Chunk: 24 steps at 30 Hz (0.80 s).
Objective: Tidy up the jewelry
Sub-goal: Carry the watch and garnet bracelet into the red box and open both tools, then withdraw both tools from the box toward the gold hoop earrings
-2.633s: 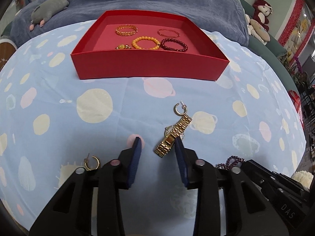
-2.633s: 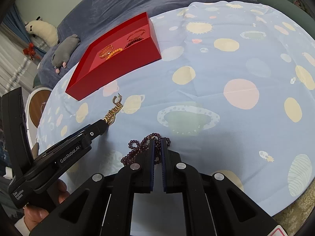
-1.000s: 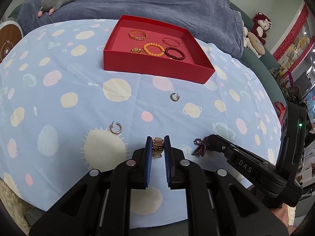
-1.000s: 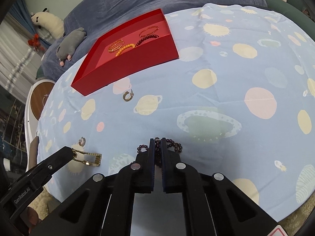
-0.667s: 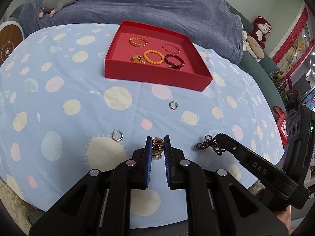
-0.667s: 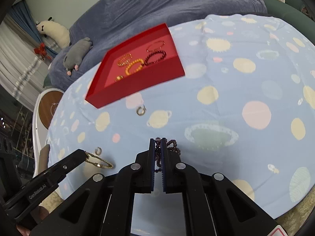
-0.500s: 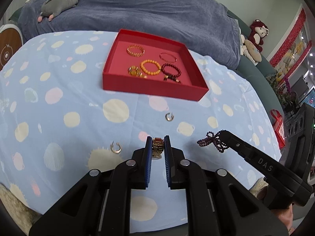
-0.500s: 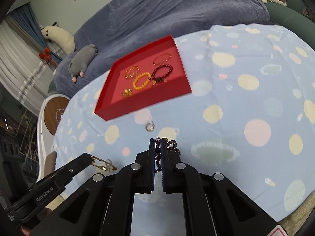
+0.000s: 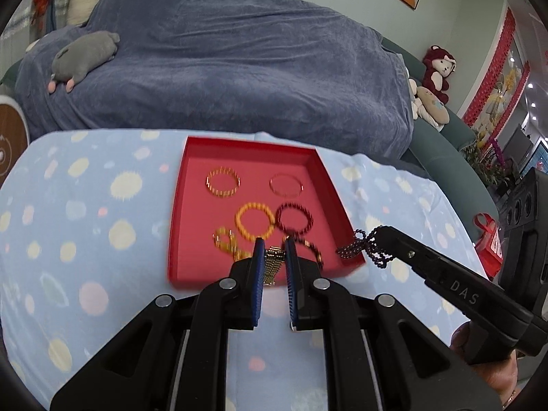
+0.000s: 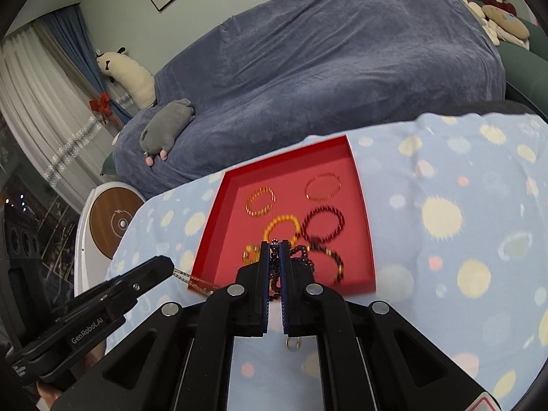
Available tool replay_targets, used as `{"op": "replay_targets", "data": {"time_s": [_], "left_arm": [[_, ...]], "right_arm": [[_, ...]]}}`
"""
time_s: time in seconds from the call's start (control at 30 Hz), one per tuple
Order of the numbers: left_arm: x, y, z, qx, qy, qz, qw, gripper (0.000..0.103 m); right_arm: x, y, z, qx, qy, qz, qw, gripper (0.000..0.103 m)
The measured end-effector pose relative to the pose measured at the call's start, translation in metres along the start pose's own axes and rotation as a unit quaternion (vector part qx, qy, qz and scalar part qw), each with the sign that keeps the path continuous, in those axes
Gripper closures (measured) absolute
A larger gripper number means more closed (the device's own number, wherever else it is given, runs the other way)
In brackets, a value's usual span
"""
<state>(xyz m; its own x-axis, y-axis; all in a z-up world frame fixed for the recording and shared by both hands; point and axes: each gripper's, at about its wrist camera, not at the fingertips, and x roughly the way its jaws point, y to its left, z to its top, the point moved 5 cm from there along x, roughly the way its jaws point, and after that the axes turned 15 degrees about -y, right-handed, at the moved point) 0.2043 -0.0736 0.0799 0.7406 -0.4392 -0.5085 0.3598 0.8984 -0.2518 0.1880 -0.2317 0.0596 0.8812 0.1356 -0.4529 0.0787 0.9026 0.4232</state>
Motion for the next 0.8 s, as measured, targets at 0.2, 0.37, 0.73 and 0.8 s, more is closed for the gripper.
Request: {"op": "replay_targets", "data": {"time_s": [0.2, 0.37, 0.73, 0.8], "left_arm": [[0.040, 0.011, 0.033, -0.003, -0.008, 0.002, 1.0000, 0.091], [0.079, 0.028, 0.044, -0.015, 0.008, 0.014, 0.9998, 0.091], [0.141, 0.071, 0.030, -0.082, 0.071, 0.032, 0.9936, 0.091], [0.144, 0.078, 0.027, -0.096, 0.072, 0.034, 0.9922, 0.091]], "right_arm": [[0.047, -0.001, 0.019, -0.001, 0.007, 0.005, 1.000, 0.098], [0.091, -0.006, 0.028, 0.007, 0.018, 0.004, 1.000, 0.098], [0.160, -0.020, 0.014, 0.022, 0.059, -0.003, 0.998, 0.098], [0.165, -0.022, 0.011, 0.023, 0.065, -0.003, 0.998, 0.094]]}}
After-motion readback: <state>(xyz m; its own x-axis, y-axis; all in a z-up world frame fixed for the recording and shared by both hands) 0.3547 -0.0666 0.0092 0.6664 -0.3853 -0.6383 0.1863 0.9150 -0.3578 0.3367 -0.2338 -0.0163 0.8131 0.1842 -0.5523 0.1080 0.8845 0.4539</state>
